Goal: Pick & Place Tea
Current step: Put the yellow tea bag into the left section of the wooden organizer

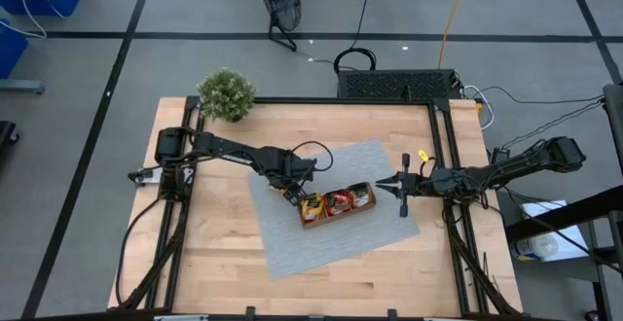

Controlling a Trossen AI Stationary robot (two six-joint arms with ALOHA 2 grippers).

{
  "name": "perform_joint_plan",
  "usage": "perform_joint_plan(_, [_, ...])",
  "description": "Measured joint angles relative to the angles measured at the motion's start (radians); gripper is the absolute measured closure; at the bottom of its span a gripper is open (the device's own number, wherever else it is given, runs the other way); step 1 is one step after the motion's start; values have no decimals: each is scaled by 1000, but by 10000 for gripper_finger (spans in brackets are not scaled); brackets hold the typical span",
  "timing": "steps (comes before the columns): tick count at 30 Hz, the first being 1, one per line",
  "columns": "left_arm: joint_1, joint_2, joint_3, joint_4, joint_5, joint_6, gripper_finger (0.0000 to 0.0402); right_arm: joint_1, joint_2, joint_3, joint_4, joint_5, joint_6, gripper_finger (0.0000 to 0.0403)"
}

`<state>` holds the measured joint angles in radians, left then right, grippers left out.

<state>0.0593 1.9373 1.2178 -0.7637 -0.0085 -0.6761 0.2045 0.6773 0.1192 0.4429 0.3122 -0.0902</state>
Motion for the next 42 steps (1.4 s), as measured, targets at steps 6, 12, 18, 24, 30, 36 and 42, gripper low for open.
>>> perform_joint_plan(6, [-2, -8, -1, -39, 32, 0, 235, 0, 0, 0, 0, 0, 0, 385])
perform_joint_plan(12, [-3, -32, 2, -88, 54, 44, 340, 0, 0, 0, -2, 0, 0, 385])
perform_joint_plan(18, [-41, -88, 80, -197, -40, 68, 382, 0, 0, 0, -5, 0, 0, 385])
perform_joint_plan(24, [-167, -125, 226, -155, -128, 117, 388, 0, 2, 0, -7, 0, 0, 385])
perform_joint_plan(30, [-296, -95, 298, -16, -221, 201, 386, 0, 2, 0, -5, 1, 0, 385])
perform_joint_plan(36, [-334, -32, 298, 1, -255, 172, 378, 0, 4, 1, 2, 1, 1, 385])
perform_joint_plan(42, [-325, 11, 297, 12, -255, 243, 379, -1, 6, 0, 2, 1, 11, 385])
